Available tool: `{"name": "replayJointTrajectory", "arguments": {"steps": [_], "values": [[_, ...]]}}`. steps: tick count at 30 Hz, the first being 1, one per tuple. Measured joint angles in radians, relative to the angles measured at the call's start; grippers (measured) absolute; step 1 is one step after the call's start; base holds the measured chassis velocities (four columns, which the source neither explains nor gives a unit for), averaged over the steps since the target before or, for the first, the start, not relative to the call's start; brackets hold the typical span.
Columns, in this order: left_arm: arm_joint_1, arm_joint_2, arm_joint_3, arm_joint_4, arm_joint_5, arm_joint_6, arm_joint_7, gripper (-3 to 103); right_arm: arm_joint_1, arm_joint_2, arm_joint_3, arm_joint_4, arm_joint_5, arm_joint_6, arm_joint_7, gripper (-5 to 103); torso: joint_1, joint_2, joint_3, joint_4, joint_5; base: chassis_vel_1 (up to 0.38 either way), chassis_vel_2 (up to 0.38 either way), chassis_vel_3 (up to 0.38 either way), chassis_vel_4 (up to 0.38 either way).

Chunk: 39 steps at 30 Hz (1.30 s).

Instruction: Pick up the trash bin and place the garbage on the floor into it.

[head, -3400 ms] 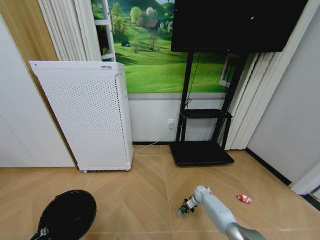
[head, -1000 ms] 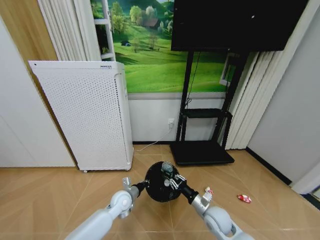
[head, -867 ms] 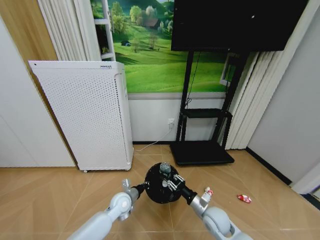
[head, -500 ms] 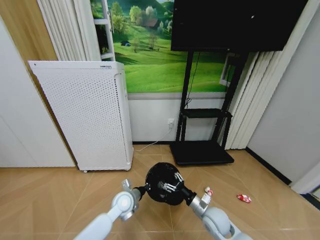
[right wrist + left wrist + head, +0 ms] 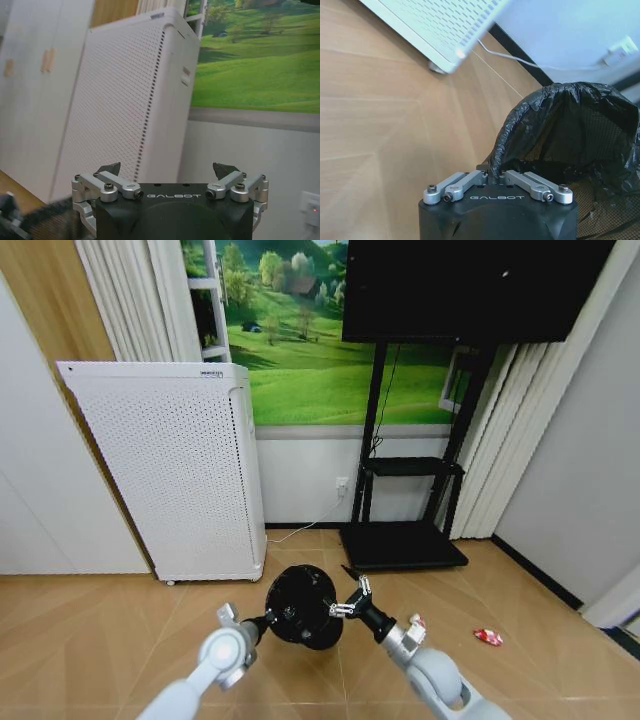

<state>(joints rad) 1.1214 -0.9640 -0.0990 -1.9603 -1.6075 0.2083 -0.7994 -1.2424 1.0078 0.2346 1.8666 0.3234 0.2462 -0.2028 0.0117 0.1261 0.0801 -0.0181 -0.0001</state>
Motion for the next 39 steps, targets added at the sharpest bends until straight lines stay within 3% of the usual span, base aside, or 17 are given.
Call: {"name": "replayJointTrajectory", "arguments": {"steps": [2,4,6,7,10,13,27,39], "values": [[0.026,0.007,-0.023,-0.010,0.009,-0.002,-0.001,2,0.006,0.005,0.005,-0.020,-0.028,-0.001,0.031,100,0.000,0.000,0.000,0.0001,0.0002,0.000,0.000,0.000,0.000],[0.109,0.028,-0.089,-0.031,0.057,-0.003,-0.001,2,0.020,0.015,0.019,-0.082,-0.075,-0.026,0.120,100,0.000,0.000,0.000,0.0000,-0.0001,0.000,0.000,0.000,0.000],[0.132,0.031,-0.107,-0.035,0.073,-0.003,-0.001,2,0.021,0.016,0.022,-0.093,-0.078,-0.036,0.134,100,0.000,0.000,0.000,0.0000,0.0001,0.000,0.000,0.000,0.000],[0.183,0.036,-0.146,-0.048,0.096,0.004,-0.002,2,0.021,0.016,0.029,-0.112,-0.078,-0.071,0.165,100,0.000,0.000,0.000,0.0001,0.0002,0.000,0.000,0.000,0.000],[0.304,0.039,-0.245,-0.082,0.113,0.045,-0.025,2,0.003,-0.004,0.034,-0.119,0.025,-0.194,0.187,100,0.000,0.000,0.000,0.0002,-0.0001,0.000,0.000,0.000,0.000],[0.367,0.034,-0.311,-0.096,0.125,0.064,-0.034,2,0.000,-0.010,0.032,-0.121,0.055,-0.240,0.191,100,0.000,0.000,0.000,0.0001,0.0000,0.000,0.000,0.000,0.000],[0.424,0.042,-0.481,-0.120,0.074,0.096,-0.026,2,0.015,-0.008,0.001,-0.136,0.061,-0.259,0.190,100,0.000,0.000,0.000,0.0001,0.0000,-0.038,-0.040,0.037,0.035],[0.416,0.043,-0.477,-0.104,0.077,0.100,-0.009,2,0.050,0.018,-0.031,-0.195,0.052,-0.256,0.191,100,0.000,0.000,0.000,0.0001,0.0001,-0.217,-0.215,0.216,0.224]]}}
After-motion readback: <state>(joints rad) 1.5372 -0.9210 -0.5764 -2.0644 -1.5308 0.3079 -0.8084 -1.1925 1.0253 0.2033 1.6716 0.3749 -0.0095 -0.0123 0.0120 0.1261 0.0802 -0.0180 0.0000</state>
